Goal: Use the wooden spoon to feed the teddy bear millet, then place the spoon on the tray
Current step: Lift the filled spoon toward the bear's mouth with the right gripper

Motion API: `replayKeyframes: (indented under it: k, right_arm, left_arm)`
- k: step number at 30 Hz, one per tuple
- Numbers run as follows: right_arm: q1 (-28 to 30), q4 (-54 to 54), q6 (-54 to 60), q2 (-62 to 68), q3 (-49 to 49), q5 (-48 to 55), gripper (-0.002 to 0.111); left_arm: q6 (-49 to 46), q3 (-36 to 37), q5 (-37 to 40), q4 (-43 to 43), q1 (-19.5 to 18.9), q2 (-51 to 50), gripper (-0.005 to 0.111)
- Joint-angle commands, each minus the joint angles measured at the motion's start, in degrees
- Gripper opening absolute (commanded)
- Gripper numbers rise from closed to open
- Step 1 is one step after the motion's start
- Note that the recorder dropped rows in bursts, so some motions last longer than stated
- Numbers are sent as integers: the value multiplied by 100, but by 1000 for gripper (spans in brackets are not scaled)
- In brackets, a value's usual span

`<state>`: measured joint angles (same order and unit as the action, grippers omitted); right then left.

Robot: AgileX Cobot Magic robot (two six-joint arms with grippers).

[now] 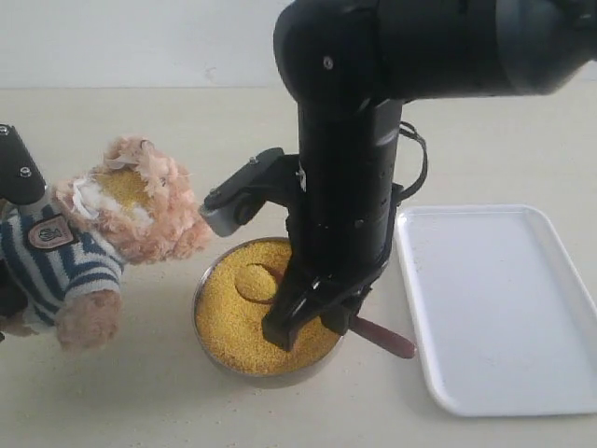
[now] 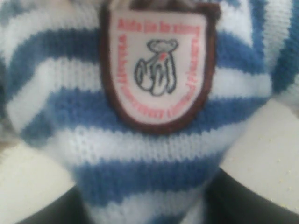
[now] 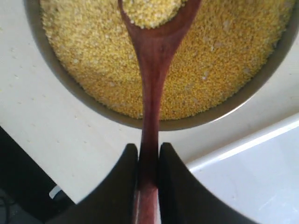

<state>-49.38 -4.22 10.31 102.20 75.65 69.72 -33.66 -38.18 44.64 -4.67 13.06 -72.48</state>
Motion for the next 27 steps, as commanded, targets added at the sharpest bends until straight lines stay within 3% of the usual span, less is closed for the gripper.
replayKeyframes:
  k: [1, 14, 24, 27]
  right_arm:
    - [25, -39, -171, -226, 378, 24, 0]
    - [-713, 264, -623, 391, 2034, 24, 0]
    - [-711, -77, -528, 1051, 2992, 24, 0]
    - [-288, -1100, -289, 1101, 3031, 24, 0]
  left_arm:
    - [62, 25, -124, 153, 35, 65, 4]
    - [62, 25, -179, 216, 35, 65, 4]
    - [62, 25, -180, 230, 35, 65, 4]
    - [62, 25, -180, 230, 35, 65, 4]
